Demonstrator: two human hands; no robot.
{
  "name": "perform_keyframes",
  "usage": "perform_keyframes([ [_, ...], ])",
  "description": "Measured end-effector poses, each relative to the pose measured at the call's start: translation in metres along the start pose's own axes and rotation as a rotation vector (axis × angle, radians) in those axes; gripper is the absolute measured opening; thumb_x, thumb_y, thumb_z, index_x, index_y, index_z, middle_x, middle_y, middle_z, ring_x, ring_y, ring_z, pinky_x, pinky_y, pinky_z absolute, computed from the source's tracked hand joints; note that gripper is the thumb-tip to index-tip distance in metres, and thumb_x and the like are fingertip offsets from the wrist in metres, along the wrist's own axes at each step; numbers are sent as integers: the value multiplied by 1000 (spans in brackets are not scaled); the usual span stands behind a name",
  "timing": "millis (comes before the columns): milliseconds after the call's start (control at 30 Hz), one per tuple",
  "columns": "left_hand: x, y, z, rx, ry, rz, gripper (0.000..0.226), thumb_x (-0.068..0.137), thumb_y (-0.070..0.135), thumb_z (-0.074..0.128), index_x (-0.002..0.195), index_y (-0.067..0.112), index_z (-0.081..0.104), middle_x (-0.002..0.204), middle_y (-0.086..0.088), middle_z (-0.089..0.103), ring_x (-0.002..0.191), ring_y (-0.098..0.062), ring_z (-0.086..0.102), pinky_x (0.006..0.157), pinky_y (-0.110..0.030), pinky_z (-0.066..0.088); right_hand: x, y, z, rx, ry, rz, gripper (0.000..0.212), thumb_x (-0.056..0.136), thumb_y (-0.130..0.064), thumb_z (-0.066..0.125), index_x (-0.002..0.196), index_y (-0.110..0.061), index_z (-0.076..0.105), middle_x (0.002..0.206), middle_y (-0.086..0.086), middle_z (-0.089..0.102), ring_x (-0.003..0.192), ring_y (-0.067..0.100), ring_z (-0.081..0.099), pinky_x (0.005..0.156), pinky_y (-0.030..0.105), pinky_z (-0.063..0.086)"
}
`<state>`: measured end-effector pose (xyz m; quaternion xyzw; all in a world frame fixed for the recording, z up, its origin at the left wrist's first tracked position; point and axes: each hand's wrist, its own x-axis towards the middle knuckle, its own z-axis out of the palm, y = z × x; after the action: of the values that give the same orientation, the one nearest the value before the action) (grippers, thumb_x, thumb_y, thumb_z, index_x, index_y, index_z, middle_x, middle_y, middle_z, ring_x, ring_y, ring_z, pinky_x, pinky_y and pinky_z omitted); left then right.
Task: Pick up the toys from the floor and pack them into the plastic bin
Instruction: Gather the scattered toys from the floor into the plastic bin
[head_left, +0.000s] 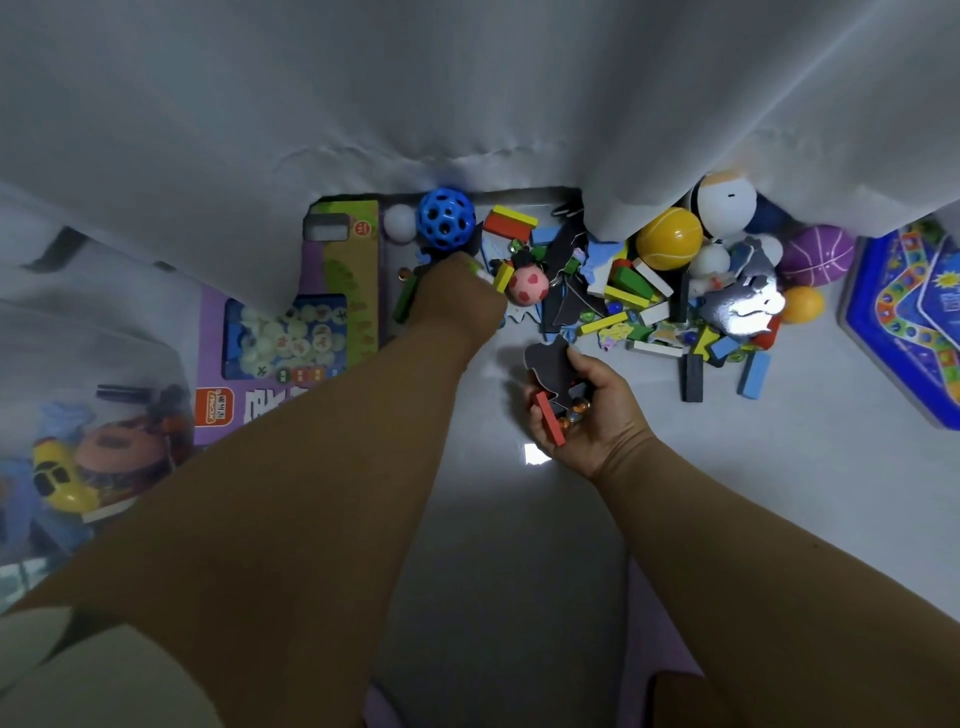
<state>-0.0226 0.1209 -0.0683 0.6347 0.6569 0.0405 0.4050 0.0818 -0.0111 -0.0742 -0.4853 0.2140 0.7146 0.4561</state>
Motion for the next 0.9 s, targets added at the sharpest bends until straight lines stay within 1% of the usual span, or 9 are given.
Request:
perform_keyframes([
  [100,5,6,5,169,2,2,19,85,13,58,101,10,50,93,-5,51,87,-22,51,69,-28,38,1,-2,-3,-7,2,3,34,85,-37,56,95,-7,67,76,6,68,70,18,61,52,22,53],
  [233,9,9,5,225,-10,-12,15,87,13,57,102,10,53,105,-10,60,98,-28,58,71,-31,42,2,-3,-5,-9,-5,4,33,85,-36,56,93,-7,68,75,7,69,68,19,62,51,23,53],
  [433,6,10,-29,187,-41,77,13,88,21,55,90,8,55,98,-14,62,88,-28,60,68,-29,44,-3,-4,0,-48,-4,-6,29,87,-35,55,91,-9,67,74,6,70,67,19,62,51,23,53],
  [500,-3,12,-54,178,-91,78,16,88,20,54,74,14,52,87,-11,62,73,-24,61,61,-28,47,-6,-2,5,-55,-16,-13,27,86,-34,56,92,-10,66,75,6,69,67,19,61,49,23,52],
  [567,-16,12,-83,89,-128,65,16,88,18,58,73,15,53,80,-8,65,65,-21,63,60,-27,54,-10,2,14,-75,-28,-22,26,86,-34,56,94,-10,65,76,6,68,66,18,62,50,23,52],
  [633,-35,9,-114,-67,-141,34,7,85,13,65,83,8,61,73,-9,68,59,-16,65,60,-26,56,-16,7,26,-103,-48,-31,26,86,-33,57,96,-11,65,78,6,68,65,18,63,51,23,53],
  [700,-58,4,-147,-119,-135,22,5,84,8,67,84,5,63,65,-6,69,53,-11,64,56,-22,56,-24,14,41,-130,-83,-42,26,87,-33,57,99,-10,64,81,6,66,66,19,62,50,24,53],
  [800,-100,-9,-192,-157,-133,-8,6,84,4,66,89,5,63,76,-10,70,59,-15,64,54,-24,53,-39,32,72,-189,-155,-54,27,89,-31,55,102,-9,63,86,9,64,70,22,59,49,24,52],
  [900,-142,-42,-237,-238,-103,-64,12,81,1,66,88,10,64,77,-11,70,54,-13,66,51,-24,53,-66,59,111,-235,-254,-52,26,90,-29,54,103,-8,62,82,9,64,67,22,59,51,24,52],
])
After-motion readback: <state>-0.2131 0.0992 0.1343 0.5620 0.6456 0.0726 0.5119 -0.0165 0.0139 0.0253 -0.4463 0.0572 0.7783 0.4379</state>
